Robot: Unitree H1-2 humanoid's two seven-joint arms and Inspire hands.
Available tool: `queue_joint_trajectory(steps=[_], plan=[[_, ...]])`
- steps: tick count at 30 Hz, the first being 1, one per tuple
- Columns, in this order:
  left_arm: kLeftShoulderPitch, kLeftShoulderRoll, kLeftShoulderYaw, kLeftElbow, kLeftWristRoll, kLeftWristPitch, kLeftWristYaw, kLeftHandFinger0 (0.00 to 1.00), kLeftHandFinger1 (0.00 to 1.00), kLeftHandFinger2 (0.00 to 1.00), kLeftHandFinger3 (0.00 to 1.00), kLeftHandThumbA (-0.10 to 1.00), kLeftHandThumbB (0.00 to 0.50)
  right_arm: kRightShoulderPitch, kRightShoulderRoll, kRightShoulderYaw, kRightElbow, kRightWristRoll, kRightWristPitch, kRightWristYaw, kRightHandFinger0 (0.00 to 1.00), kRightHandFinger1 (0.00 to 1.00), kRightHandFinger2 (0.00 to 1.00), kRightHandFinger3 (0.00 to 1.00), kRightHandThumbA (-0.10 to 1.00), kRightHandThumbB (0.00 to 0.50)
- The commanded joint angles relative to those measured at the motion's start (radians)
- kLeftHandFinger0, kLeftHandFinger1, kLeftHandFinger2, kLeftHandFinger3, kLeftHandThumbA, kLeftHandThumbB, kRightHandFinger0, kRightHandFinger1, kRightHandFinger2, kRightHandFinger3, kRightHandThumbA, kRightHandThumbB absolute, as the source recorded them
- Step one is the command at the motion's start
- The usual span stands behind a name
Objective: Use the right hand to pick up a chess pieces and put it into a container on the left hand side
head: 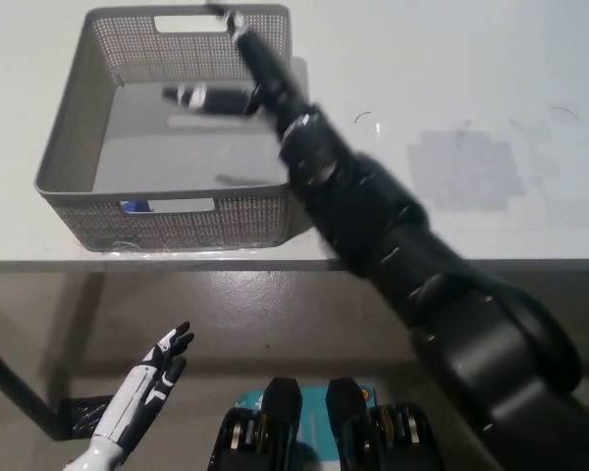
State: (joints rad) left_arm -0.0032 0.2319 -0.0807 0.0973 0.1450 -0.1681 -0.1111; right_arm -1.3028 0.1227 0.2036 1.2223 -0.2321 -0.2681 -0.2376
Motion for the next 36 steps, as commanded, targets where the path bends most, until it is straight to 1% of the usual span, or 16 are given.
queue_joint_trajectory(steps=[1, 3, 4, 9, 10, 12, 16, 17, 18, 21, 23, 25, 29, 32, 34, 36], plan=[[-0.016, 0.023, 0.001, -0.036, 0.014, 0.009, -0.012, 1.00, 1.00, 1.00, 1.00, 1.00, 0.468, 0.036, -0.095, -0.053, -0.393, 0.048, 0.033, 0.082, 1.00, 1.00, 1.00, 1.00, 1.00, 0.434], [-0.019, 0.026, 0.000, -0.032, 0.022, 0.002, -0.010, 1.00, 1.00, 1.00, 1.00, 1.00, 0.474, 0.091, -0.127, -0.065, -0.561, 0.053, 0.082, 0.105, 1.00, 1.00, 1.00, 1.00, 1.00, 0.426], [-0.021, 0.029, 0.000, -0.028, 0.016, -0.003, -0.013, 1.00, 1.00, 1.00, 1.00, 1.00, 0.448, 0.138, -0.156, -0.076, -0.691, 0.063, 0.114, 0.124, 1.00, 1.00, 1.00, 1.00, 1.00, 0.437], [-0.016, 0.031, 0.007, -0.040, 0.004, 0.015, -0.017, 1.00, 1.00, 1.00, 1.00, 1.00, 0.417, 0.292, -0.211, -0.135, -1.029, 0.109, 0.205, 0.135, 1.00, 1.00, 1.00, 1.00, 1.00, 0.451], [-0.016, 0.032, 0.007, -0.040, 0.005, 0.015, -0.016, 1.00, 1.00, 1.00, 1.00, 1.00, 0.416, 0.310, -0.216, -0.142, -1.059, 0.117, 0.213, 0.137, 1.00, 1.00, 1.00, 1.00, 1.00, 0.445], [-0.011, 0.032, 0.006, -0.037, 0.009, 0.014, -0.015, 1.00, 1.00, 1.00, 1.00, 1.00, 0.423, 0.397, -0.229, -0.173, -1.161, 0.175, 0.190, 0.135, 1.00, 1.00, 1.00, 1.00, 1.00, 0.402], [-0.007, 0.030, 0.004, -0.023, 0.008, 0.003, -0.014, 1.00, 1.00, 1.00, 1.00, 1.00, 0.435, 0.561, -0.244, -0.191, -1.309, 0.226, 0.169, 0.139, 1.00, 1.00, 1.00, 1.00, 1.00, 0.436], [-0.009, 0.031, 0.005, -0.021, 0.007, 0.003, -0.014, 1.00, 1.00, 1.00, 1.00, 1.00, 0.427, 0.583, -0.248, -0.190, -1.323, 0.229, 0.159, 0.141, 1.00, 1.00, 1.00, 1.00, 1.00, 0.477], [-0.007, 0.031, 0.005, -0.023, 0.010, 0.006, -0.013, 1.00, 1.00, 1.00, 1.00, 1.00, 0.428, 0.619, -0.250, -0.192, -1.348, 0.229, 0.153, 0.137, 1.00, 1.00, 1.00, 1.00, 1.00, 0.430], [-0.002, 0.028, 0.007, -0.017, 0.008, 0.000, -0.008, 1.00, 1.00, 1.00, 1.00, 1.00, 0.423, 0.745, -0.261, -0.185, -1.404, 0.233, 0.114, 0.139, 1.00, 1.00, 1.00, 1.00, 1.00, 0.372], [0.001, 0.029, 0.009, -0.015, 0.006, 0.001, -0.008, 1.00, 1.00, 1.00, 1.00, 1.00, 0.415, 0.801, -0.266, -0.171, -1.407, 0.219, 0.104, 0.146, 1.00, 1.00, 1.00, 1.00, 1.00, 0.369], [0.002, 0.031, 0.008, -0.009, 0.007, -0.004, -0.008, 1.00, 1.00, 1.00, 1.00, 1.00, 0.419, 0.869, -0.278, -0.159, -1.397, 0.211, 0.087, 0.159, 1.00, 1.00, 1.00, 1.00, 1.00, 0.389], [0.002, 0.029, 0.008, -0.002, 0.011, -0.015, -0.002, 1.00, 1.00, 1.00, 1.00, 1.00, 0.391, 0.975, -0.288, -0.148, -1.359, 0.216, 0.061, 0.171, 1.00, 1.00, 1.00, 1.00, 1.00, 0.363], [0.003, 0.026, 0.012, 0.003, 0.009, -0.019, 0.002, 1.00, 1.00, 1.00, 1.00, 1.00, 0.397, 1.028, -0.284, -0.138, -1.309, 0.210, 0.055, 0.178, 1.00, 1.00, 1.00, 1.00, 1.00, 0.377], [0.001, 0.024, 0.014, 0.007, 0.006, -0.023, 0.005, 1.00, 1.00, 1.00, 1.00, 1.00, 0.395, 1.051, -0.279, -0.136, -1.274, 0.221, 0.035, 0.185, 1.00, 1.00, 1.00, 1.00, 1.00, 0.354], [0.000, 0.023, 0.017, 0.013, 0.005, -0.029, 0.008, 1.00, 1.00, 1.00, 1.00, 1.00, 0.393, 1.077, -0.271, -0.137, -1.240, 0.260, 0.030, 0.204, 1.00, 1.00, 1.00, 1.00, 1.00, 0.362]])
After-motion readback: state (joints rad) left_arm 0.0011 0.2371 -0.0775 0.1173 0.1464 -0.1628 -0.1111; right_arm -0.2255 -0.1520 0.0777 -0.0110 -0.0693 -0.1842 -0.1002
